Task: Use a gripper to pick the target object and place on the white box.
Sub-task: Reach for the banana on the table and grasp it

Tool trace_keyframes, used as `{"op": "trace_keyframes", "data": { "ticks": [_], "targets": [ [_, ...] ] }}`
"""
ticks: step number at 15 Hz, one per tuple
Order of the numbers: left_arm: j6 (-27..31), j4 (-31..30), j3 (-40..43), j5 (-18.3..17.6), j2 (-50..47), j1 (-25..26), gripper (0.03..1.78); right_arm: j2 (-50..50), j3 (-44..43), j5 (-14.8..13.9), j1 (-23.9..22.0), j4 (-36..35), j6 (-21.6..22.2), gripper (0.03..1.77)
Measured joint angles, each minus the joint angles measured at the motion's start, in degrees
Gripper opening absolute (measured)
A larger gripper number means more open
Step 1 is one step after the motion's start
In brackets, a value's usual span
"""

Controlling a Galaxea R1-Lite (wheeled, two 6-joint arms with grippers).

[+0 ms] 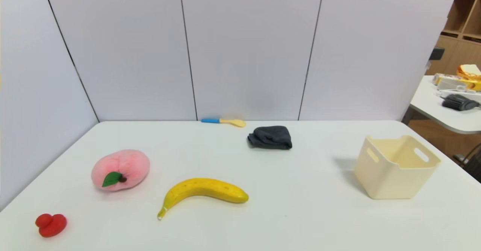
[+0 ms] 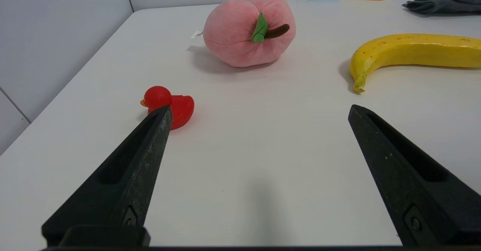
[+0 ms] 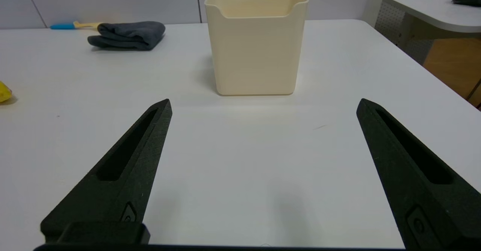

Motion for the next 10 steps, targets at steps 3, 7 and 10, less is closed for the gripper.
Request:
{"op": "trace_keyframes", "data": {
  "ticks": [3, 7, 10],
  "targets": [
    [0.0, 0.0, 0.0, 0.0, 0.0, 0.0, 1.69, 0.0, 0.0, 0.0, 0.0, 0.0, 0.0, 1.7],
    [0.0, 0.0, 0.0, 0.0, 0.0, 0.0, 1.69, 0.0, 0.0, 0.0, 0.0, 0.0, -0.6, 1.7],
    [0.0, 0.0, 0.0, 0.0, 0.0, 0.0, 1.69, 0.1, 0.0, 0.2, 0.0, 0.4, -1.4, 1.7]
  ]
}}
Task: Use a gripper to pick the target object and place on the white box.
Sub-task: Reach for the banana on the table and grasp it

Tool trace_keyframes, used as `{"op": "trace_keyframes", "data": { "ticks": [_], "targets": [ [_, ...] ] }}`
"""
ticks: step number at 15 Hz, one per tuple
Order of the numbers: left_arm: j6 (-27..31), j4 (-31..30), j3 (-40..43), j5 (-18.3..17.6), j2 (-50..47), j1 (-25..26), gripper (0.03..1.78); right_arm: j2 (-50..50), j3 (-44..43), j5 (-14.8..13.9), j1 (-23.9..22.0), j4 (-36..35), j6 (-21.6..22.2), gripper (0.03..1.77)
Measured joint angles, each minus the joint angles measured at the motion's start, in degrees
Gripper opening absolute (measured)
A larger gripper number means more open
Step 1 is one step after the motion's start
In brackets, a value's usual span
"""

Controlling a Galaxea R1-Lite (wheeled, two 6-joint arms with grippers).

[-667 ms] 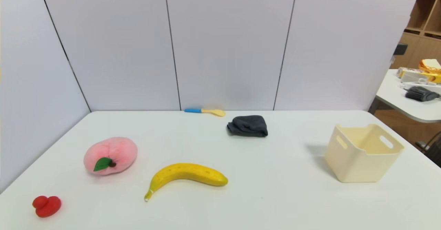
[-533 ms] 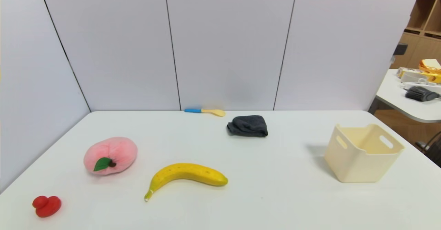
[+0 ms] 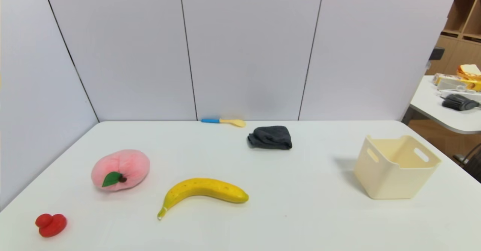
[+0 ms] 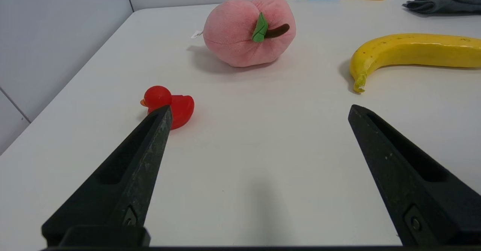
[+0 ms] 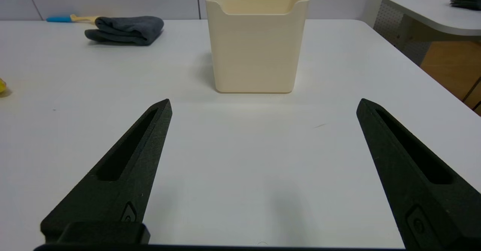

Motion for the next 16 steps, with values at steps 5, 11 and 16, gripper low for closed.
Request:
{"op": "trace_keyframes", "data": {
  "ticks": [5, 11, 16],
  "targets": [
    [0.0, 0.0, 0.0, 0.0, 0.0, 0.0, 1.69, 7.1, -7.9, 3.4, 0.2, 0.5, -0.2, 1.7],
    [0.0, 0.0, 0.0, 0.0, 0.0, 0.0, 1.69, 28.8, -19.0, 10.9, 3.6, 0.1, -4.9, 1.7],
    [0.0, 0.0, 0.0, 0.0, 0.0, 0.0, 1.69, 50.0, -27.8, 14.9, 12.4, -1.6, -9.7, 1.7]
  ]
}}
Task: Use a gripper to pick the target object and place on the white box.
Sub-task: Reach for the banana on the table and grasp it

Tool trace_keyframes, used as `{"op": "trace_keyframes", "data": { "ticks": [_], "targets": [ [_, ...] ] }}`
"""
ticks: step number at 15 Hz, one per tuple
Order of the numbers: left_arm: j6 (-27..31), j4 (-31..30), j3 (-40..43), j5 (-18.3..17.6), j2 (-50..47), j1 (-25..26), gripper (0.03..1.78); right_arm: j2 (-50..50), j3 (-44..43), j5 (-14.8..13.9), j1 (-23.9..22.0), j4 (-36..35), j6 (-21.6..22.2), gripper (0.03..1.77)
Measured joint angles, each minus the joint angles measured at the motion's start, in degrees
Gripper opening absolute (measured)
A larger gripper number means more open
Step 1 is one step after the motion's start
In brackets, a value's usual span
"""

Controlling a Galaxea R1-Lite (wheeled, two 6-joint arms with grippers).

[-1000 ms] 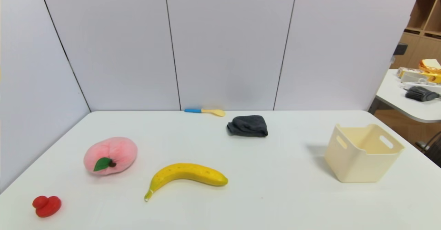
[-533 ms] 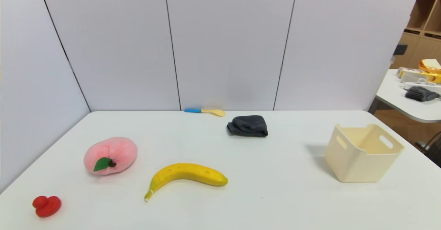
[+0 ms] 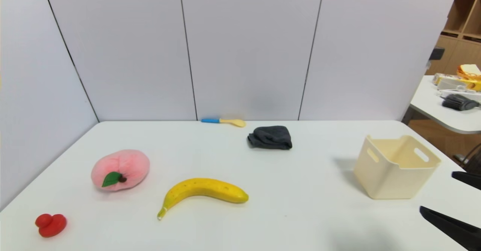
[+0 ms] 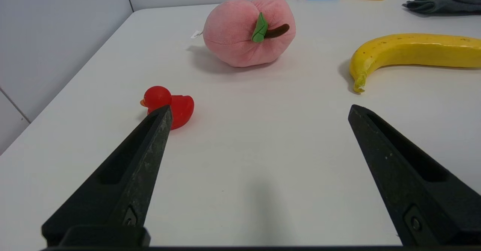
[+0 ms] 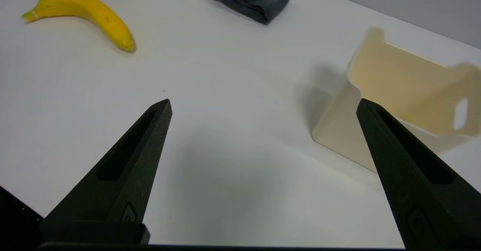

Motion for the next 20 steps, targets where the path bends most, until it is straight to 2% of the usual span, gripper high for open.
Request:
{"op": "trace_keyframes", "data": {
  "ticks": [9, 12, 17, 20],
  "targets": [
    [0.0, 0.0, 0.0, 0.0, 0.0, 0.0, 1.69, 35.7, -19.4, 1.4, 19.7, -3.2, -2.4, 1.7],
    [0.0, 0.0, 0.0, 0.0, 0.0, 0.0, 1.69, 45.2, -24.2, 4.4, 24.0, -6.7, -2.7, 1.7],
    [0.0, 0.0, 0.0, 0.0, 0.0, 0.0, 1.69, 57.1, -30.2, 13.1, 28.8, -19.5, -2.8, 1.7],
    [0.0, 0.0, 0.0, 0.0, 0.0, 0.0, 1.69, 62.7, -33.2, 14.8, 29.7, -24.4, -2.8, 1.7]
  ]
}}
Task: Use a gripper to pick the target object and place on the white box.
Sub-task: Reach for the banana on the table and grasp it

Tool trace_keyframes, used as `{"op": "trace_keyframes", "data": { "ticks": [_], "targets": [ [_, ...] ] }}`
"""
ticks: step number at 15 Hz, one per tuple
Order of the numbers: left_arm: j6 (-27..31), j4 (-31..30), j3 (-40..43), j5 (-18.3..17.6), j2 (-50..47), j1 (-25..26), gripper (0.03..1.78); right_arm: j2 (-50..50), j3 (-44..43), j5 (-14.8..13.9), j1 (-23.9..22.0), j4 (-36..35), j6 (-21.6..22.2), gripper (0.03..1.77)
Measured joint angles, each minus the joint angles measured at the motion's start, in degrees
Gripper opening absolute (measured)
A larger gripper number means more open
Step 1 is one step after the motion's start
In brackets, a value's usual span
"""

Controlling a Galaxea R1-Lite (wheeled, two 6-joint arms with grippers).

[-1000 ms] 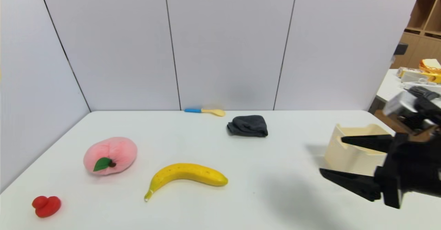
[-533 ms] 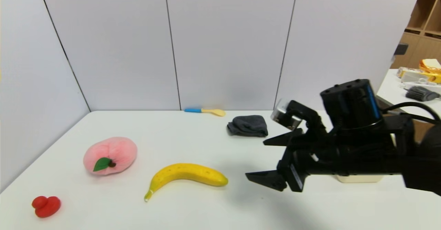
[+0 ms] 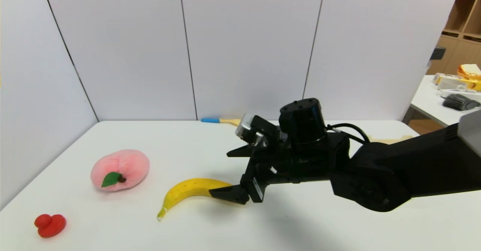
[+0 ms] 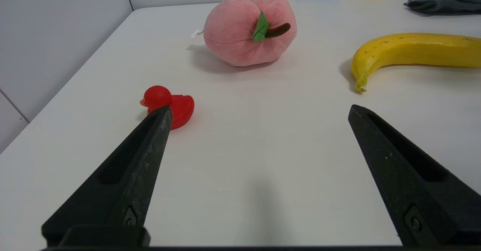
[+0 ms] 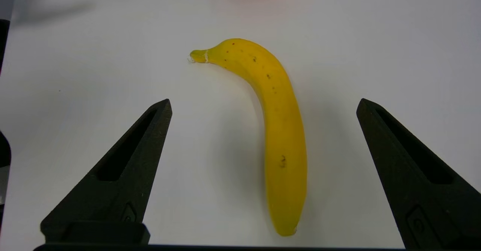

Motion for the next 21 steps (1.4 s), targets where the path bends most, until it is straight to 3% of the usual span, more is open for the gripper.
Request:
{"op": "trace_keyframes", "data": {
  "ticks": [11, 21],
  "targets": [
    [0.0, 0.0, 0.0, 0.0, 0.0, 0.0, 1.69, 14.5, -8.7, -0.1, -0.4, -1.9, -4.1, 1.7],
    [0.0, 0.0, 0.0, 0.0, 0.0, 0.0, 1.69, 17.8, -10.0, 0.0, -0.7, -2.0, -5.3, 1.7]
  ]
}}
